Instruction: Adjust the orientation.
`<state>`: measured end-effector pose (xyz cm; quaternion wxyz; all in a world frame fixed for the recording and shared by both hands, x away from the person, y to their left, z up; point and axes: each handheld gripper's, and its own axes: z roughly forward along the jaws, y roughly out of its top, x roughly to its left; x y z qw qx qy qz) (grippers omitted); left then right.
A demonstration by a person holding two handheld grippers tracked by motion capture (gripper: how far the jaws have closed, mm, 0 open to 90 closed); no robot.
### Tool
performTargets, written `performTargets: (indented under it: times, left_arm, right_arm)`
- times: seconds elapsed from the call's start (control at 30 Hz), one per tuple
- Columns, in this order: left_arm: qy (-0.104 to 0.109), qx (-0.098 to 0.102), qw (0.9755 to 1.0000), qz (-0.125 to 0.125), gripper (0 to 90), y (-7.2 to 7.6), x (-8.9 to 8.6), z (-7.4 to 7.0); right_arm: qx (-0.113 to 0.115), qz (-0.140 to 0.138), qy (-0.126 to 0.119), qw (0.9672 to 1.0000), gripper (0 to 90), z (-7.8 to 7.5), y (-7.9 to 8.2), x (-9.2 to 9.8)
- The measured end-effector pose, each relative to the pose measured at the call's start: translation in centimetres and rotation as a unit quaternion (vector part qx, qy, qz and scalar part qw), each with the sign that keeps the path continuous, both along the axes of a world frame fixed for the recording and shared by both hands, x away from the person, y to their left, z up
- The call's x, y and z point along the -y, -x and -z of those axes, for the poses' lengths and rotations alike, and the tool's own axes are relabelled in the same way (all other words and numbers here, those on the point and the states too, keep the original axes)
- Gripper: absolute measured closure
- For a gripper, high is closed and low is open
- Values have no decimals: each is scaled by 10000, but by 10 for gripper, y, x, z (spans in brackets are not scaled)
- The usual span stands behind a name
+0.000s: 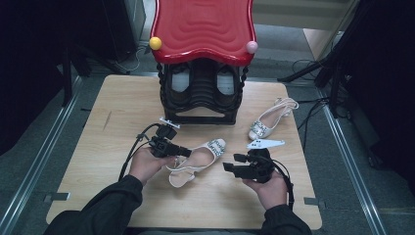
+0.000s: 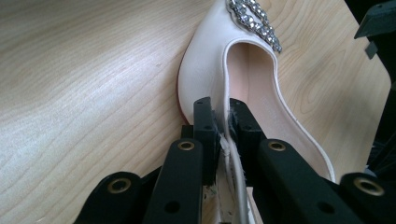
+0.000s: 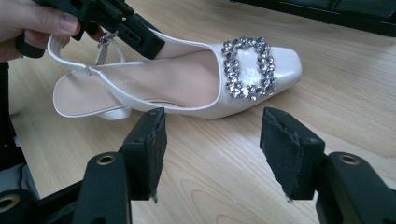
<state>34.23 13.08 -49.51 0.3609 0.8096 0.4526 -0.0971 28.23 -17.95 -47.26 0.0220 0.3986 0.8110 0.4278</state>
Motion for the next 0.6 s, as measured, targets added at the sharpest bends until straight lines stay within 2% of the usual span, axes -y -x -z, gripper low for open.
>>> performTargets:
  times: [0.07, 0.17, 0.27, 0.37, 0.43, 0.5, 0.6]
  left_arm:
    - [-18, 0, 10000, -33, 834, 0, 0, 1]
    - [-103, 148, 9998, -123, 779, 0, -3, 2]
    - [120, 145, 9997, -164, 712, -1, -9, 0]
    - [171, 235, 9994, -194, 643, -1, -14, -4]
    - [141, 281, 9994, -175, 605, 0, -16, -6]
    - [-14, 399, 9991, -122, 565, 2, -17, -9]
    - [160, 374, 9992, -33, 527, 4, -21, -14]
  right_arm:
    - [13, -24, 14, 10000, 424, 1, 0, -1]
    - [5, -21, 12, 10000, 425, 2, -1, -3]
    - [-58, -48, -81, 9999, 426, 2, -3, -3]
    - [-39, -58, -45, 10000, 427, 2, -3, -4]
    - [-9, -54, -39, 10000, 429, 2, -4, -5]
    - [13, -40, -28, 10000, 432, 2, -4, -5]
    - [56, -11, 11, 10000, 439, 3, -4, -8]
